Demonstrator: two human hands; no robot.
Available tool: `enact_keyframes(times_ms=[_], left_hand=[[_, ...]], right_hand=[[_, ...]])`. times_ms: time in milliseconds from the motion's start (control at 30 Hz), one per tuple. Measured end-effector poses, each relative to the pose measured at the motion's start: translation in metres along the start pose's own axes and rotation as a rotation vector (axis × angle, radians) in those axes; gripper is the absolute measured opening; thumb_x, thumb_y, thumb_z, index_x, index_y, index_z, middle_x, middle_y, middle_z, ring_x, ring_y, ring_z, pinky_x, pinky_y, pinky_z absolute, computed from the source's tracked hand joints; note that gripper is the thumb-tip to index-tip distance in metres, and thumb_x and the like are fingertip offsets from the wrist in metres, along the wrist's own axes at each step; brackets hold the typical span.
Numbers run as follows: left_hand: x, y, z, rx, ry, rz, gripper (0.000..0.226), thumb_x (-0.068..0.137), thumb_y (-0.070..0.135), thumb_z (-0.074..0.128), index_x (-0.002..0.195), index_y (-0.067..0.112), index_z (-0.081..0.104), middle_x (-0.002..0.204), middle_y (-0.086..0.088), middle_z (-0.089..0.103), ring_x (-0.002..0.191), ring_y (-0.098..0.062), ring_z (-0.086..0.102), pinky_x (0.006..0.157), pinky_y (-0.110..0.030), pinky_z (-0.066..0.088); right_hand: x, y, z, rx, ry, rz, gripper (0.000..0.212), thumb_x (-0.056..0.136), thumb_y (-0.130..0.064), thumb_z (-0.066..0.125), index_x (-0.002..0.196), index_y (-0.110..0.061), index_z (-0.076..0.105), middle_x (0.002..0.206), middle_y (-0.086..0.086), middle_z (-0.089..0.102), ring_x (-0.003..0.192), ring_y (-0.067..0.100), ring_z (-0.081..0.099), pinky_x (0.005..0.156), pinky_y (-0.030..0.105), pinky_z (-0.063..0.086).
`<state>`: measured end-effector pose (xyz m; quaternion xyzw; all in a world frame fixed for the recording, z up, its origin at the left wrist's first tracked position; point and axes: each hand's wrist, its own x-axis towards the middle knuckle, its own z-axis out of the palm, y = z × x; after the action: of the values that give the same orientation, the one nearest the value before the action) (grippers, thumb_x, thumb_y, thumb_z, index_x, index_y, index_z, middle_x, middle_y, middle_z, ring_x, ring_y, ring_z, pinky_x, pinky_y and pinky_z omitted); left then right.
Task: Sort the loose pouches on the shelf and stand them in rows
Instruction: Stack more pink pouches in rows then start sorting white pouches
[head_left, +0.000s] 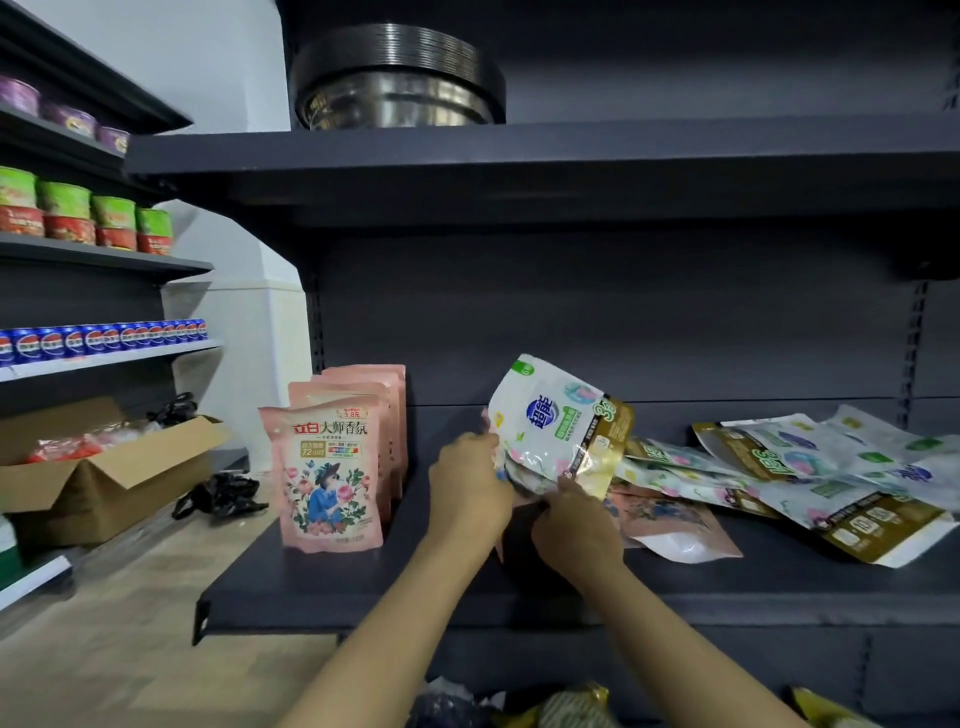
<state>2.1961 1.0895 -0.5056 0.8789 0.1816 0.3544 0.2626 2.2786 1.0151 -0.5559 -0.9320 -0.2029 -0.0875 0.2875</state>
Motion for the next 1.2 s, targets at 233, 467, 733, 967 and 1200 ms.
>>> enact_keyframes(times_ms=[233, 467, 733, 967, 1200], left_hand=[[0.001, -0.003, -0.006, -0.198, 0.233, 0.236, 0.057, 0.077, -0.017, 0.049, 0.125, 0.011, 0.06, 0.12, 0.0, 0.062, 0.102, -0.011, 0.058, 0.089, -0.023, 0.05], [0.009, -0.019, 0.009, -0.778, 0.102, 0.066, 0.041, 0.085, -0.01, 0.057, 0.105, 0.025, 0.063, 0.11, 0.009, 0.062, 0.094, 0.001, 0.064, 0.069, -0.021, 0.059], [0.04, -0.034, 0.023, -0.739, 0.118, -0.046, 0.061, 0.081, -0.004, 0.065, 0.131, 0.023, 0.04, 0.102, 0.003, 0.061, 0.09, -0.003, 0.062, 0.06, -0.009, 0.052], [0.087, -0.028, 0.036, -0.6, 0.006, -0.092, 0.029, 0.082, 0.023, 0.07, 0.104, 0.018, 0.053, 0.102, 0.003, 0.065, 0.088, -0.013, 0.062, 0.073, -0.026, 0.052], [0.144, -0.055, 0.064, -0.507, 0.149, -0.093, 0.036, 0.088, 0.027, 0.061, 0.112, 0.007, 0.043, 0.114, -0.009, 0.058, 0.102, -0.022, 0.059, 0.081, -0.033, 0.051]], right_hand=[[0.006, 0.001, 0.001, 0.252, 0.065, 0.059, 0.045, 0.094, -0.042, 0.038, 0.093, -0.008, 0.067, 0.102, 0.012, 0.067, 0.102, 0.029, 0.06, 0.087, 0.035, 0.049], [0.012, 0.003, -0.023, 1.22, -0.282, 0.267, 0.076, 0.085, -0.072, 0.019, 0.107, -0.016, 0.066, 0.093, 0.009, 0.073, 0.075, 0.023, 0.063, 0.064, 0.029, 0.04], [0.031, -0.007, -0.039, 1.304, -0.348, 0.102, 0.08, 0.085, -0.074, 0.012, 0.102, -0.015, 0.063, 0.081, 0.007, 0.072, 0.059, 0.015, 0.063, 0.047, 0.021, 0.045], [0.074, -0.023, -0.045, 0.924, -0.093, -0.077, 0.052, 0.076, -0.007, 0.073, 0.116, -0.012, 0.041, 0.109, 0.003, 0.064, 0.096, 0.02, 0.066, 0.083, 0.039, 0.057], [0.142, -0.048, -0.012, 0.742, -0.013, -0.149, 0.04, 0.079, -0.01, 0.072, 0.107, -0.011, 0.042, 0.109, 0.005, 0.062, 0.099, 0.022, 0.064, 0.084, 0.035, 0.054]])
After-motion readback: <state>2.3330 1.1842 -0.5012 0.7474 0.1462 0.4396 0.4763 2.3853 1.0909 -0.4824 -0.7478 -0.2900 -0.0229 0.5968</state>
